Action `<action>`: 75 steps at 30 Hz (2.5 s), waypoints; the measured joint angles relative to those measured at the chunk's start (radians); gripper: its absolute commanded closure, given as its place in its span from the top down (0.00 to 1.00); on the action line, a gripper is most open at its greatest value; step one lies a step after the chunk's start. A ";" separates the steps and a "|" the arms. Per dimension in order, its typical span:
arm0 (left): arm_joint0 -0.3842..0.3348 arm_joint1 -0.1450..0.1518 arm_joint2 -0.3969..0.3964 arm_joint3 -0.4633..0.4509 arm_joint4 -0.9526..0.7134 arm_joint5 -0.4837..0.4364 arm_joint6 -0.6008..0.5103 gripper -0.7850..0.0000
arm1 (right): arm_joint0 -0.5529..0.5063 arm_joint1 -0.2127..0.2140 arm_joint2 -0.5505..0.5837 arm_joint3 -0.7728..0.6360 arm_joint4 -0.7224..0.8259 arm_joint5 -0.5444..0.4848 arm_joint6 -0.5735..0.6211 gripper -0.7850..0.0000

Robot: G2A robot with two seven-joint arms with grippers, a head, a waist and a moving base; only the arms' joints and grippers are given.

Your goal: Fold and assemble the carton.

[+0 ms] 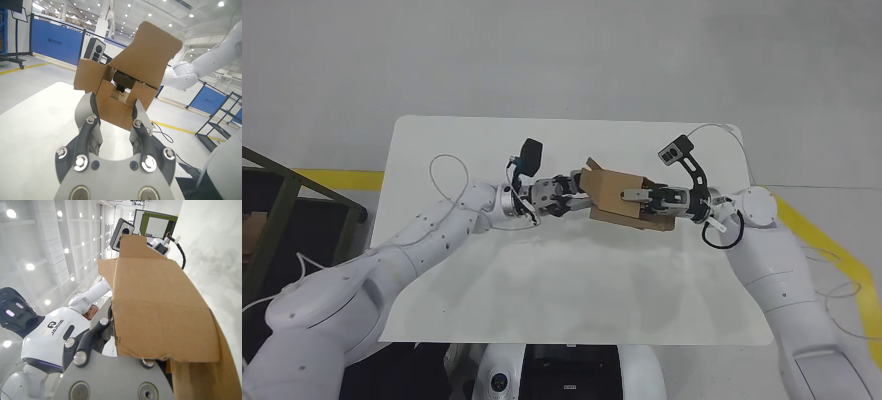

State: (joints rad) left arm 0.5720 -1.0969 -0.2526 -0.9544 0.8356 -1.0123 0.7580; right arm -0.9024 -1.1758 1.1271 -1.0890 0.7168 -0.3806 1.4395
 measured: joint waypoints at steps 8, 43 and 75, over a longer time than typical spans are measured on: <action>-0.008 -0.012 -0.007 0.008 0.008 0.000 -0.019 0.47 | 0.000 0.001 -0.001 0.004 -0.009 -0.004 -0.004 0.00; 0.042 -0.015 -0.132 0.056 -0.072 0.000 -0.030 0.47 | -0.011 0.004 0.018 0.014 -0.004 -0.002 -0.003 0.00; 0.040 -0.027 -0.183 0.046 -0.728 0.000 -0.759 1.00 | -0.020 0.025 -0.009 -0.100 -0.061 0.019 0.019 0.00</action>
State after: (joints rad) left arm 0.6123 -1.1235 -0.4360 -0.9081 0.1075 -1.0123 -0.0010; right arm -0.9223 -1.1512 1.1180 -1.1885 0.6557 -0.3614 1.4587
